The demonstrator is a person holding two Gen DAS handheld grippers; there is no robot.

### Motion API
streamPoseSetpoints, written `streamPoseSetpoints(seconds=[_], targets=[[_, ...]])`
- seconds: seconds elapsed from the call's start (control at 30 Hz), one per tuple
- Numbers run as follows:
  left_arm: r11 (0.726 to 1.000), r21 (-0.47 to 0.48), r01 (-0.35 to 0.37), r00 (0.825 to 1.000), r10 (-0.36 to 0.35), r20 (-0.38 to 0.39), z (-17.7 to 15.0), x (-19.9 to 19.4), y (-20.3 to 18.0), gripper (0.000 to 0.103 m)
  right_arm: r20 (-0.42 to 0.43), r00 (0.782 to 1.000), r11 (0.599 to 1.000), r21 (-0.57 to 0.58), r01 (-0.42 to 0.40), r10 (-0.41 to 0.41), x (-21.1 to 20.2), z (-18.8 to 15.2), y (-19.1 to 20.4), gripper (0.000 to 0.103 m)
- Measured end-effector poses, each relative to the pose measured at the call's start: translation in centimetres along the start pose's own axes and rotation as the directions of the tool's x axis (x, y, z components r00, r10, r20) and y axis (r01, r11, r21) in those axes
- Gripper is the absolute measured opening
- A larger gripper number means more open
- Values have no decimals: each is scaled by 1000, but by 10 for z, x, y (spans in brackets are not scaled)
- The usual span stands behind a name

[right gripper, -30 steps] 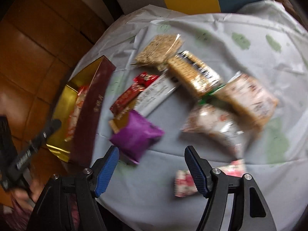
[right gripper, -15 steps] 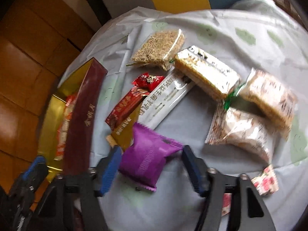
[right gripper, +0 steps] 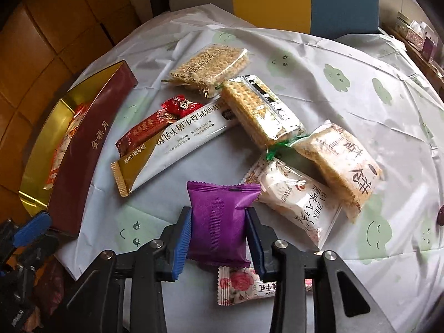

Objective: Organize snacks
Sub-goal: 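Grasp the purple snack packet with the right gripper, then carry the purple packet into the gold box and open the right gripper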

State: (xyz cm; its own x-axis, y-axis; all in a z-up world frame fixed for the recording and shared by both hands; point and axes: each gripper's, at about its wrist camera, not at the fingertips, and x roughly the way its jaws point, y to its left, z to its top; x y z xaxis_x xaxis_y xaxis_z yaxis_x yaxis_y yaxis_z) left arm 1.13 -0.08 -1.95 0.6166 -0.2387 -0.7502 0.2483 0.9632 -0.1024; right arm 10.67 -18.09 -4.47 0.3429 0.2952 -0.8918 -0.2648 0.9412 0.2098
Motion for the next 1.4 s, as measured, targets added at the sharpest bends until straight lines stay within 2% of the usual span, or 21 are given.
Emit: streamPoseSetpoints(seconds=[0.1, 0.2, 0.27, 0.4, 0.67, 1.1, 1.33, 1.4], targets=[[1000, 24, -2, 1000, 2, -15, -5, 6, -5, 28, -9, 1000, 1000, 4, -9, 9, 3, -3, 0, 43], [999, 49, -5, 1000, 7, -30, -10, 11, -9, 28, 0, 1000, 999, -25, 21, -21, 4, -6, 7, 46], [998, 62, 4, 999, -2, -38, -13, 15, -12, 28, 6, 999, 998, -49, 42, -41, 6, -8, 12, 46], [996, 90, 13, 998, -8, -58, -21, 24, -17, 29, 21, 996, 992, -94, 88, -86, 6, -11, 17, 40], [998, 61, 14, 994, -7, -111, -30, 38, -14, 29, 23, 994, 985, -139, 107, -105, 8, -13, 21, 39], [998, 57, 21, 997, -17, -69, -28, 26, -11, 30, 35, 988, 974, -170, 152, -148, 5, -11, 31, 39], [999, 44, 18, 998, -16, -56, -28, 21, -7, 30, 64, 992, 974, -195, 119, -109, -10, 7, 43, 39], [999, 40, 14, 999, -12, -51, -28, 19, -6, 30, 74, 995, 974, -211, 83, -68, -17, 17, 51, 39]])
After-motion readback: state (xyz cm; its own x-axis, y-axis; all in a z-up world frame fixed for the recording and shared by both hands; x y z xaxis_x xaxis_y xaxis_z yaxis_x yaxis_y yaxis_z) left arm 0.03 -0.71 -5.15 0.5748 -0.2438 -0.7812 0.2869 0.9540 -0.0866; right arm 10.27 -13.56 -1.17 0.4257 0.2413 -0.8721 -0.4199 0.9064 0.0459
